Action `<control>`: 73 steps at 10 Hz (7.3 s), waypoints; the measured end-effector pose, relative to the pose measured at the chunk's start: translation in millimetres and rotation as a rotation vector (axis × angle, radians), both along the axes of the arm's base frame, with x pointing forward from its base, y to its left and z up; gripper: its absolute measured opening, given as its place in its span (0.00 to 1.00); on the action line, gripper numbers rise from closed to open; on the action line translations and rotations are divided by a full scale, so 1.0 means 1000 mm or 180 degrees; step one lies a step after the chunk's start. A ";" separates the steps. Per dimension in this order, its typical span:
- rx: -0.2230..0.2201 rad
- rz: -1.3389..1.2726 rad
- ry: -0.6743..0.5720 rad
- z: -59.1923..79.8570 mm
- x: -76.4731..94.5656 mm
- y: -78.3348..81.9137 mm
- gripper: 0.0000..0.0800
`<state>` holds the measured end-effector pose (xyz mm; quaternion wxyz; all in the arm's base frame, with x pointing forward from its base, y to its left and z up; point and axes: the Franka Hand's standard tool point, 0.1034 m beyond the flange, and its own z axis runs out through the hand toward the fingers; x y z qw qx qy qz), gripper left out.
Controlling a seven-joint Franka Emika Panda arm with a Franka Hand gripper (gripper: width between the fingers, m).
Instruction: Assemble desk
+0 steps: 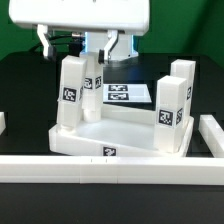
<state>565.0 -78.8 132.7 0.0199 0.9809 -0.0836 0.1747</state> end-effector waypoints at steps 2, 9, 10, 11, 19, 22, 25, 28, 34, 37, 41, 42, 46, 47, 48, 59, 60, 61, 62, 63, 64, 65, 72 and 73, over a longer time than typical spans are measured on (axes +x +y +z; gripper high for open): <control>0.0217 -0.0014 0.0425 -0.001 0.002 -0.004 0.81; 0.0408 0.0143 0.1329 -0.011 0.009 -0.008 0.81; 0.0403 0.0145 0.1326 -0.011 0.008 -0.009 0.81; 0.0399 0.0148 0.1320 -0.012 0.008 -0.009 0.81; 0.0406 0.0096 0.1325 -0.013 0.008 -0.009 0.37; 0.0483 -0.0565 0.1299 -0.016 0.007 -0.005 0.37; 0.0741 -0.1803 0.1256 -0.017 0.006 -0.002 0.37; 0.0875 -0.2639 0.1222 -0.017 0.007 0.000 0.37; 0.0964 -0.3326 0.1183 -0.018 0.008 0.004 0.38; 0.0917 -0.2997 0.1207 -0.018 0.008 0.004 0.78; 0.0747 -0.1992 0.1259 -0.019 0.007 0.003 0.81; 0.0530 -0.1523 0.1297 -0.021 0.005 0.001 0.81; 0.0273 -0.0267 0.1283 -0.020 0.008 -0.008 0.81; 0.0227 0.0049 0.1292 -0.020 0.008 -0.010 0.81; 0.0194 0.0282 0.1298 -0.020 0.008 -0.011 0.81; 0.0134 0.0769 0.1324 -0.022 0.005 -0.008 0.36; 0.0175 0.0489 0.1319 -0.022 0.005 -0.008 0.36; 0.0203 0.0292 0.1315 -0.022 0.005 -0.008 0.36; 0.0274 0.0024 0.1312 -0.022 0.005 -0.008 0.36; 0.0396 -0.0387 0.1303 -0.023 0.005 -0.010 0.36; 0.0473 -0.0739 0.1284 -0.023 0.005 -0.010 0.36; 0.0580 -0.1168 0.1260 -0.023 0.005 -0.011 0.36; 0.0914 -0.2760 0.1188 -0.024 0.006 -0.010 0.36; 0.0932 -0.2906 0.1181 -0.024 0.006 -0.010 0.38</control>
Offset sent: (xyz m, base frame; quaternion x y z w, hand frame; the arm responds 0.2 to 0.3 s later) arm 0.0103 -0.0092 -0.0004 -0.0031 -0.2007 -0.0087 0.9796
